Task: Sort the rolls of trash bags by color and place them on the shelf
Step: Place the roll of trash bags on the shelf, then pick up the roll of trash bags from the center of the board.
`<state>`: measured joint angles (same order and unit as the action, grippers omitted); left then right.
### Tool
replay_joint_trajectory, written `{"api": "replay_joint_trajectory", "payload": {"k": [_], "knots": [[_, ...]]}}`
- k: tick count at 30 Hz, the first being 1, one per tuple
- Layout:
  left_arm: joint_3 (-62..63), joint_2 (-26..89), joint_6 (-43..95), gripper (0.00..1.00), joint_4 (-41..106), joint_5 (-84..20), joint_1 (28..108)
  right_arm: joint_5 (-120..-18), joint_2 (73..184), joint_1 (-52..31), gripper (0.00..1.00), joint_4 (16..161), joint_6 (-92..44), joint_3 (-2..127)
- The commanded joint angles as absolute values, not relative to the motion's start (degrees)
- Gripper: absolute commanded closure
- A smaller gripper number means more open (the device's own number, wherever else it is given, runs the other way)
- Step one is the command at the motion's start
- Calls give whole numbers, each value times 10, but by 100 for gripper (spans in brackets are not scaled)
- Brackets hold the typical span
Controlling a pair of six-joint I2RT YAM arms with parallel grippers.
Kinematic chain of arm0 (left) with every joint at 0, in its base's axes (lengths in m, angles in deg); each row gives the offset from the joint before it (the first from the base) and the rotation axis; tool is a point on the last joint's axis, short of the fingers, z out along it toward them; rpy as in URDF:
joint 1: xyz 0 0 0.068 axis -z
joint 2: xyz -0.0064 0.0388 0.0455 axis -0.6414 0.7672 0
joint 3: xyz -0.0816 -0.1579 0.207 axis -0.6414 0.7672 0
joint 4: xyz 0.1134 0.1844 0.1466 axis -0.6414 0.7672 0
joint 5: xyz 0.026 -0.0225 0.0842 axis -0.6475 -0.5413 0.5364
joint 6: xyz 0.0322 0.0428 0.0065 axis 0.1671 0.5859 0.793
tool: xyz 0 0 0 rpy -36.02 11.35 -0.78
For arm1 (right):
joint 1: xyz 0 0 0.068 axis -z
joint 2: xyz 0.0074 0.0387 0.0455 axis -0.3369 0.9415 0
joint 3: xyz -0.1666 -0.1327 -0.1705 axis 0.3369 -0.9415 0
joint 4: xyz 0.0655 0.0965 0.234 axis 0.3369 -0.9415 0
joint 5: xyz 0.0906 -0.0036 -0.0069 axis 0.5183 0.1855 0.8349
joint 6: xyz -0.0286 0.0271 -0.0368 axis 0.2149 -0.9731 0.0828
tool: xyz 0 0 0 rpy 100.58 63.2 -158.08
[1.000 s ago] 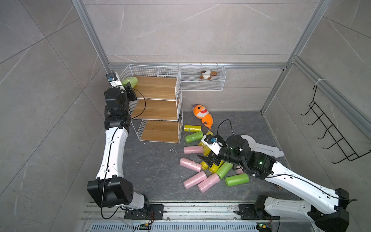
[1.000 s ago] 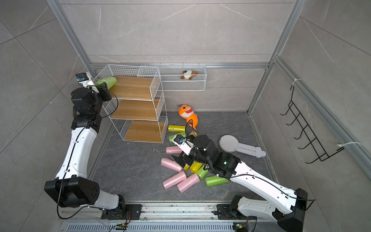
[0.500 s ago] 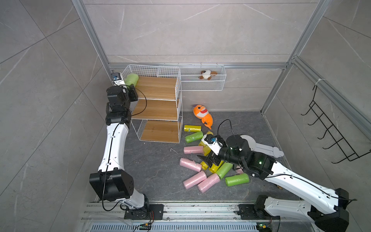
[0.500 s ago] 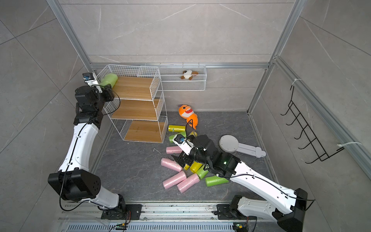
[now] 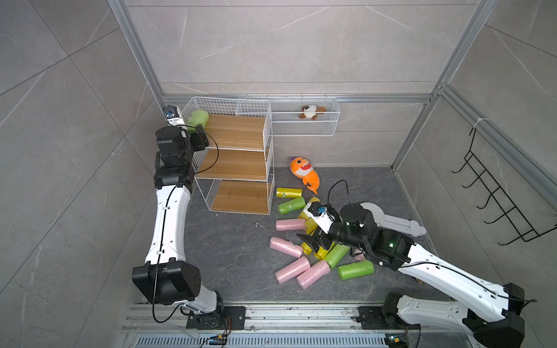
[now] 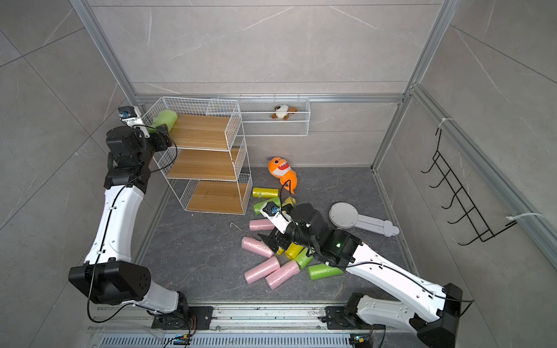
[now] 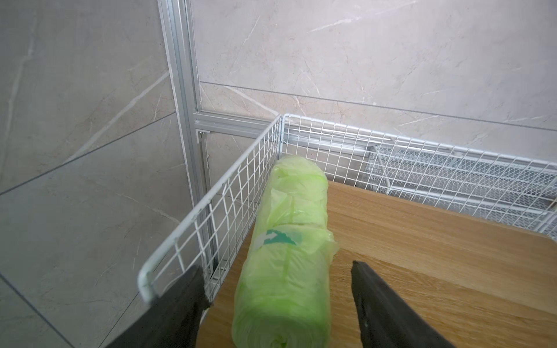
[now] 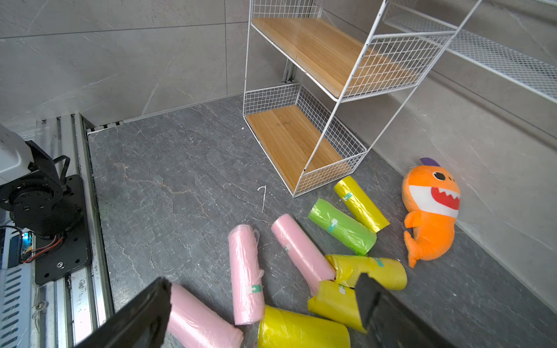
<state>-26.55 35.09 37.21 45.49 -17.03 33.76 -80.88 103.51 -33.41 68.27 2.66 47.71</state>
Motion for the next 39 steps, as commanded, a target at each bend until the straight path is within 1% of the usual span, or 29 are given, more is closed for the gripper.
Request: {"api": "replay_joint_trajectory", "payload": {"k": [1, 6, 9, 13, 17, 21, 25, 28, 33, 39], "knots": [[-295, 314, 341, 18, 473, -165, 334, -807, 1029, -332, 0, 693, 5, 467], [-292, 284, 288, 16, 519, -182, 333, -807, 1034, -320, 0, 688, -20, 461], [-255, 247, 232, 16, 539, -234, 335, -795, 1045, -300, 0, 678, -49, 456], [-136, 166, 158, 16, 524, -321, 345, -770, 1070, -259, 0, 669, -102, 442], [-16, 76, 128, 18, 516, -333, 369, -748, 1099, -219, 0, 671, -146, 426], [103, 9, 93, 20, 512, -344, 403, -726, 1154, -188, 1, 700, -186, 421], [223, -39, 55, 22, 478, -328, 470, -724, 1224, -183, 5, 752, -234, 441], [295, -49, 33, 22, 440, -295, 529, -739, 1280, -181, 8, 785, -279, 466], [360, -21, 12, 22, 379, -274, 599, -734, 1378, -178, 14, 825, -353, 527], [385, -3, 24, 22, 361, -251, 620, -755, 1461, -177, 18, 860, -422, 580]]}}
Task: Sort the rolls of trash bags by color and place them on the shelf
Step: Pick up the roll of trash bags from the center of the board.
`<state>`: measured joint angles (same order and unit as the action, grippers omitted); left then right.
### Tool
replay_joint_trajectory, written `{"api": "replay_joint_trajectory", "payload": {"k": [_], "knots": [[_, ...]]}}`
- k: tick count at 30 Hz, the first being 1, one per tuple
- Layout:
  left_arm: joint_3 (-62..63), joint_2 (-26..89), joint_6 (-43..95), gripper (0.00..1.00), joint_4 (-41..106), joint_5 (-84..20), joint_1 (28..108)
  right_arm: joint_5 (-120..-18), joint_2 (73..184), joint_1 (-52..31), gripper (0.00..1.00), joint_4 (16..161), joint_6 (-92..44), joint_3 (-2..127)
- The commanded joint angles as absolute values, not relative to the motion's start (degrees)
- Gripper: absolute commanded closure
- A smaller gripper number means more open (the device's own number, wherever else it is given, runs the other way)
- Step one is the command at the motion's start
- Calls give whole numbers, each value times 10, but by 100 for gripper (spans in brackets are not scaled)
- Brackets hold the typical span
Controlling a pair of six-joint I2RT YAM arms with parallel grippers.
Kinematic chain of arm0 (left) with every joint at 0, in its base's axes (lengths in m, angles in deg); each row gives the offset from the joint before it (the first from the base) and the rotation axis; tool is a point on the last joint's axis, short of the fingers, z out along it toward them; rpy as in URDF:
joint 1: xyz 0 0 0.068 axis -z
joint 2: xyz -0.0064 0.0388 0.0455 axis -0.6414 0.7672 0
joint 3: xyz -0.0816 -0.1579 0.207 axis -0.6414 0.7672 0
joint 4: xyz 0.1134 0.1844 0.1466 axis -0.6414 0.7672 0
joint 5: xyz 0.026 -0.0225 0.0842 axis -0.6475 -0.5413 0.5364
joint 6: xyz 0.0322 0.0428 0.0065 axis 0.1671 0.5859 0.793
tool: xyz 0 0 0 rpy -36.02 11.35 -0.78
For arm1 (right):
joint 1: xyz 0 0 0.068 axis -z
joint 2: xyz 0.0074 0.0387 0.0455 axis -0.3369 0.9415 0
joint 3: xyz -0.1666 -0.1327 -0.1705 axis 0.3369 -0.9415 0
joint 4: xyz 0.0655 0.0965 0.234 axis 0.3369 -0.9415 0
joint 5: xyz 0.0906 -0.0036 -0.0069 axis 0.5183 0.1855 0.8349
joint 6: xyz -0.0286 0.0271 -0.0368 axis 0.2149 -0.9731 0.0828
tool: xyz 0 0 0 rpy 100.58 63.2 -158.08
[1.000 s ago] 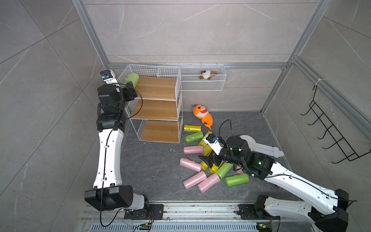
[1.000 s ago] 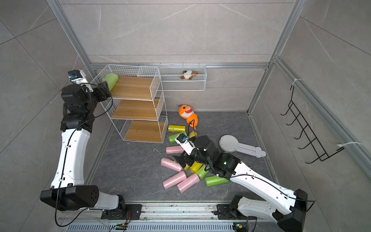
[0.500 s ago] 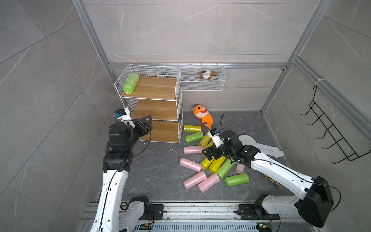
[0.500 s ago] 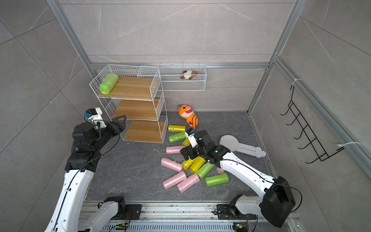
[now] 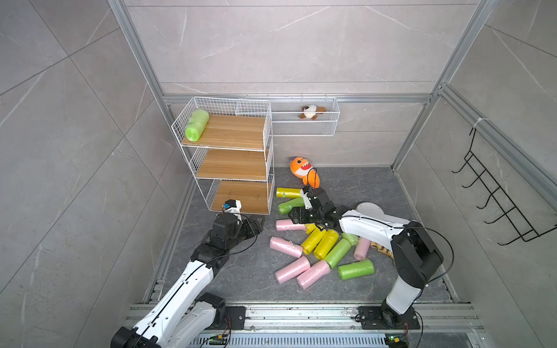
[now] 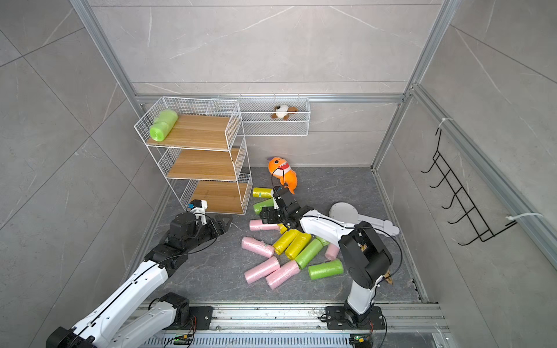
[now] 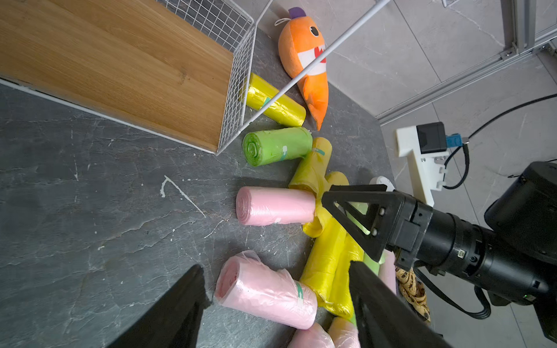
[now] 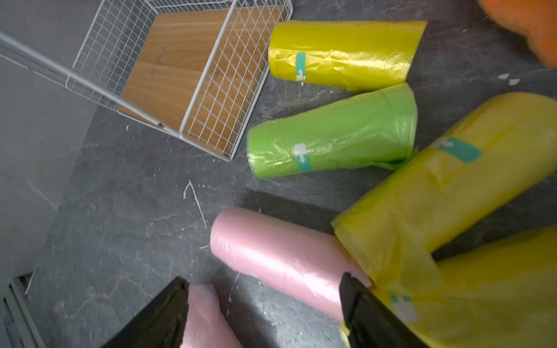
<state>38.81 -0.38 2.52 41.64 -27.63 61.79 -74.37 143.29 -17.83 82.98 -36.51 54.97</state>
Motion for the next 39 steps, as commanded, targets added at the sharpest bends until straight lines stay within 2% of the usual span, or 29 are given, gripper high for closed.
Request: {"api": "replay_joint_trajectory", "payload": {"k": [1, 10, 17, 20, 24, 31, 39], "knots": [[388, -2, 28, 22, 361, -250, 621, -756, 1473, -176, 19, 863, -432, 591], [402, 7, 55, 21, 349, -248, 621, -785, 1565, -176, 19, 837, -580, 673], [404, 5, 62, 21, 335, -258, 622, -824, 1614, -176, 17, 767, -705, 724], [405, 2, 66, 21, 332, -258, 622, -858, 1626, -176, 19, 738, -749, 736], [408, 0, 72, 20, 329, -258, 622, -894, 1641, -173, 19, 711, -787, 764], [410, -4, 85, 20, 338, -256, 622, -911, 1680, -155, 13, 668, -819, 816], [408, -19, 92, 20, 344, -251, 622, -911, 1705, -149, 21, 654, -829, 835]]}}
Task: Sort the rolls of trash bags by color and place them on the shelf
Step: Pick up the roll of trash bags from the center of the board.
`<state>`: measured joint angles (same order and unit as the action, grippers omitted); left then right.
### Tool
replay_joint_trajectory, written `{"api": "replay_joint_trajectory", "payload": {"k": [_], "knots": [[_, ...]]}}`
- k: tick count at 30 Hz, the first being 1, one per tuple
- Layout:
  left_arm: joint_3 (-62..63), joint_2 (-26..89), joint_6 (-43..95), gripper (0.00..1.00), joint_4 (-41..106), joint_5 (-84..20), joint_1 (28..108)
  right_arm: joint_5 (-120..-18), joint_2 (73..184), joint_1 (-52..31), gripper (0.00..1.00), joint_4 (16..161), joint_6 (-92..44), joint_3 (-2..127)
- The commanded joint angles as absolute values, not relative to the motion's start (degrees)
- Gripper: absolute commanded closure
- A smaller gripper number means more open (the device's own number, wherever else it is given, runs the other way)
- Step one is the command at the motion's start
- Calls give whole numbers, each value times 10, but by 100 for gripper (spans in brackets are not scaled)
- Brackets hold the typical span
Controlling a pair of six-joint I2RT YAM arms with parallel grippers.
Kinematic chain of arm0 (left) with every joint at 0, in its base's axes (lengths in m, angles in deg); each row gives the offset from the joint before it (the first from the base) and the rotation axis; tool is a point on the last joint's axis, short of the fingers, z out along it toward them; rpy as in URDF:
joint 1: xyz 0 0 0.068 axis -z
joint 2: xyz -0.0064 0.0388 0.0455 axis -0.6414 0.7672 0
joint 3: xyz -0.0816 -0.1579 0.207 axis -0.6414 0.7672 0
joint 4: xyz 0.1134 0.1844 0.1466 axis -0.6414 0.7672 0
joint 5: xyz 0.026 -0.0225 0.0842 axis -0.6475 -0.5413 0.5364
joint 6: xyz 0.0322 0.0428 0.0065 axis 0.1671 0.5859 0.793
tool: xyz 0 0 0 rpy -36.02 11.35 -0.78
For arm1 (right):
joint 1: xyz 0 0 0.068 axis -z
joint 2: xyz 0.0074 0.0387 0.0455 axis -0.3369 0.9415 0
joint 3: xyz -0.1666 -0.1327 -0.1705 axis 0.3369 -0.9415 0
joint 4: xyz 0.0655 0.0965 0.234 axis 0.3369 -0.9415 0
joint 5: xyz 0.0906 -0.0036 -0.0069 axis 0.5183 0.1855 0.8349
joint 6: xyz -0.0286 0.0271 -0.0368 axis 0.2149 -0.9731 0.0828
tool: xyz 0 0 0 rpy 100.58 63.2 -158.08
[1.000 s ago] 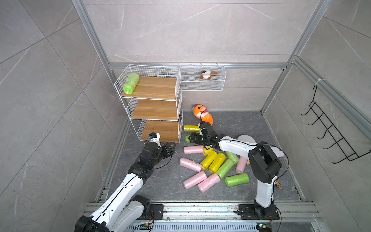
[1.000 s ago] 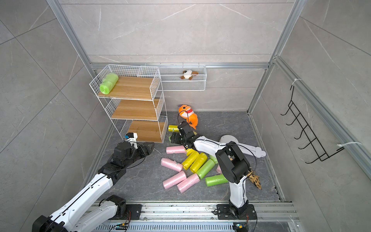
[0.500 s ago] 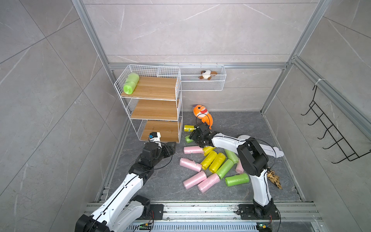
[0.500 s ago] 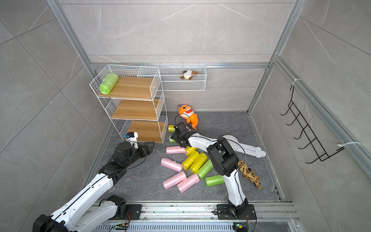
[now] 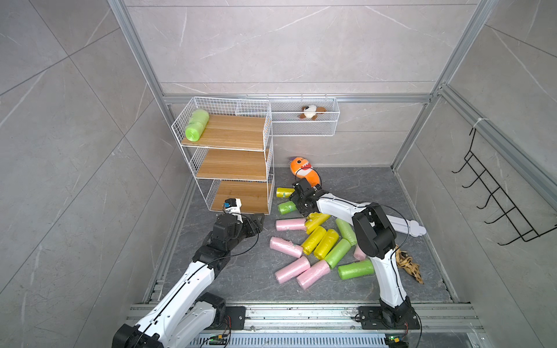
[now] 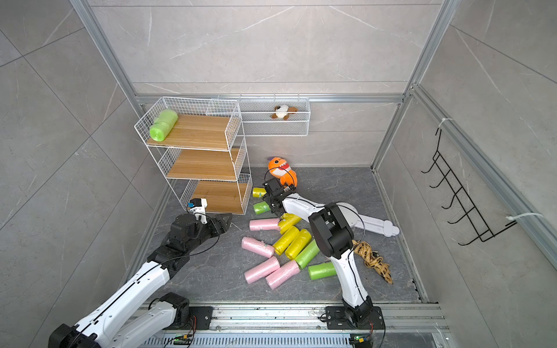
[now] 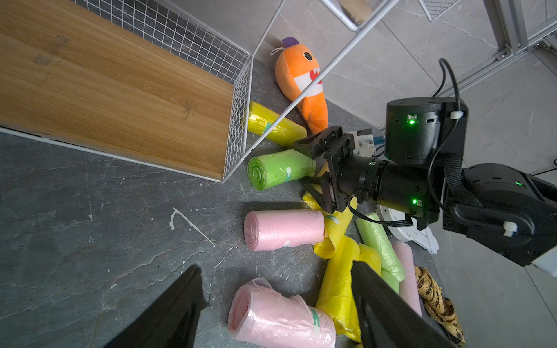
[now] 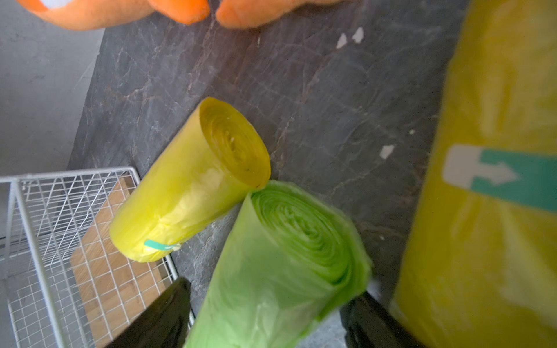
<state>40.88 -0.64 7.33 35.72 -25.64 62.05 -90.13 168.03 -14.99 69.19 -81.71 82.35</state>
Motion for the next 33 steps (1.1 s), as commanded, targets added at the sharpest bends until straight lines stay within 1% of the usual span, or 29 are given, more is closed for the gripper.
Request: {"api": "replay_joint_trajectory", "payload": {"k": [1, 5, 7, 10, 14, 18, 24, 28, 31, 33], "knots": [[409, -18, 94, 20, 345, -251, 622, -907, 1709, -149, 22, 657, -831, 838], [410, -18, 94, 19, 346, -251, 622, -896, 1727, -148, 25, 656, -834, 857], [411, -19, 94, 19, 348, -251, 622, -896, 1730, -149, 30, 655, -834, 861], [413, -24, 93, 19, 348, -247, 622, -900, 1721, -149, 39, 664, -834, 855], [411, -25, 90, 19, 348, -248, 622, -905, 1685, -148, 51, 699, -830, 830], [409, -28, 76, 19, 341, -261, 622, -891, 1625, -145, 58, 751, -829, 779], [409, -33, 25, 19, 280, -312, 623, -883, 1518, -142, 62, 862, -835, 673], [411, -31, -13, 19, 217, -341, 630, -861, 1449, -142, 62, 933, -804, 614], [412, -24, -40, 16, 174, -354, 638, -844, 1393, -142, 63, 1008, -796, 551], [413, -13, -71, 11, 143, -358, 641, -827, 1365, -142, 63, 1079, -791, 511]]}}
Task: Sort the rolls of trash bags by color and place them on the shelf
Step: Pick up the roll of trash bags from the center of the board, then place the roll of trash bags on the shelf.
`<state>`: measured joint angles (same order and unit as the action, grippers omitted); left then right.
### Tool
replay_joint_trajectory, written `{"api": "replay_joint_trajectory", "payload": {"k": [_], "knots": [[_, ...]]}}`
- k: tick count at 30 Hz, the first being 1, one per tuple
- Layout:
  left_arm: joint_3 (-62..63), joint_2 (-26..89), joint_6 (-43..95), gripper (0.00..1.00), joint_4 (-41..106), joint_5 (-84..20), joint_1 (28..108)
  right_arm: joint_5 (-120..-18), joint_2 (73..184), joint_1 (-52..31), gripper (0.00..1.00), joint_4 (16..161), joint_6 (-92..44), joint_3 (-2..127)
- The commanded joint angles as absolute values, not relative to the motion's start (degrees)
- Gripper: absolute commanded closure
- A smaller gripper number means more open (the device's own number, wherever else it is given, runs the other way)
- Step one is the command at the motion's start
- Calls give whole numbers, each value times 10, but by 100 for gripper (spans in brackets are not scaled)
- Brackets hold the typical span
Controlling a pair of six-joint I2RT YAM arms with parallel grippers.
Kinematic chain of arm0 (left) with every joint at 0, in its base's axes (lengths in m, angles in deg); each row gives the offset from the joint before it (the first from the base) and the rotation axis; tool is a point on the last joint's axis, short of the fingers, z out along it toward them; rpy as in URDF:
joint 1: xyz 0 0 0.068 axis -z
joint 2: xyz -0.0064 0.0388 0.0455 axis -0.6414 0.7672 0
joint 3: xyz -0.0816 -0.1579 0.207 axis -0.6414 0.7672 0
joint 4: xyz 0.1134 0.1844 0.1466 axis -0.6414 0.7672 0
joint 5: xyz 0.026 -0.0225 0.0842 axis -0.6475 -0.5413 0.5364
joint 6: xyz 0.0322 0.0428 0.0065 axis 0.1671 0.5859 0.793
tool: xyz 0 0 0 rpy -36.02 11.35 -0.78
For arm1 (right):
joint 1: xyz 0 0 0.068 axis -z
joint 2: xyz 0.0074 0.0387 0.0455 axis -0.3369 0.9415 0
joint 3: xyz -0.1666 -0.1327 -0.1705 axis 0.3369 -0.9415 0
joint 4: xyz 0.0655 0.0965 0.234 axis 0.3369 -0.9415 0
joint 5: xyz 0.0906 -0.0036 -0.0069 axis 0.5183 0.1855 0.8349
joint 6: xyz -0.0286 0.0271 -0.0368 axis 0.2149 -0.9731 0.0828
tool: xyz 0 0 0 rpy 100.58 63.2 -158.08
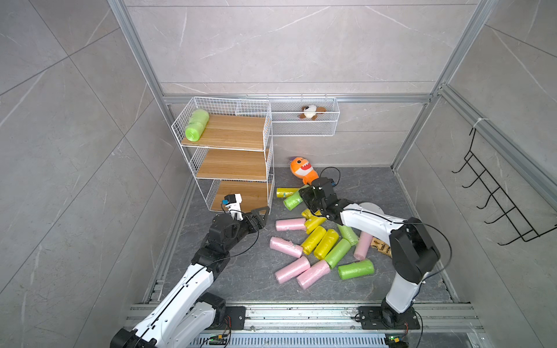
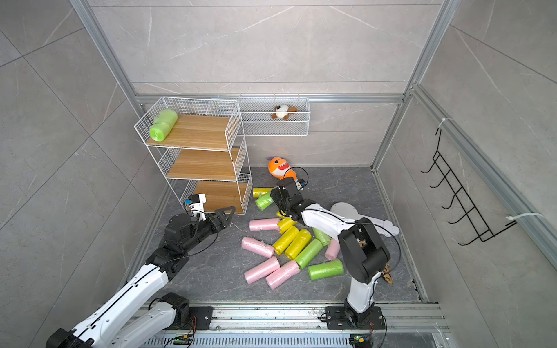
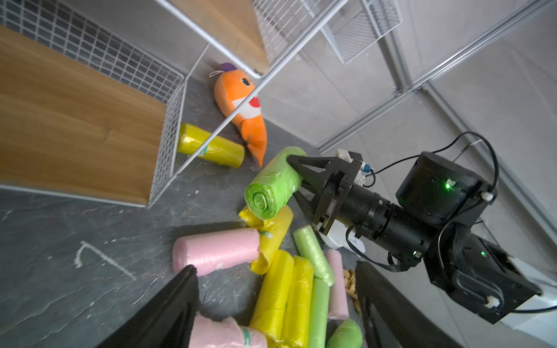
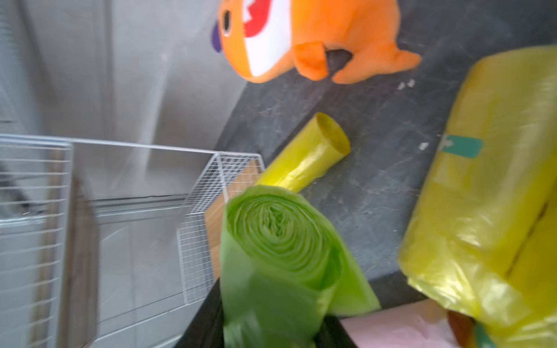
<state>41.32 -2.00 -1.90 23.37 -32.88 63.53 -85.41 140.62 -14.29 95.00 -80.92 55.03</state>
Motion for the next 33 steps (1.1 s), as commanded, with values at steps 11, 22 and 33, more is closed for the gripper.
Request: {"api": "replay_joint_trajectory", "payload": {"k": [11, 22, 33], "knots": [[384, 89, -156, 4, 11, -382, 661, -768, 1292, -151, 62, 1233, -799, 434], [330, 162, -166, 2, -33, -394, 679, -741, 1274, -169, 62, 1273, -814, 430], [294, 220, -198, 20, -76, -418, 699, -740, 1262, -177, 62, 1279, -813, 428]]}}
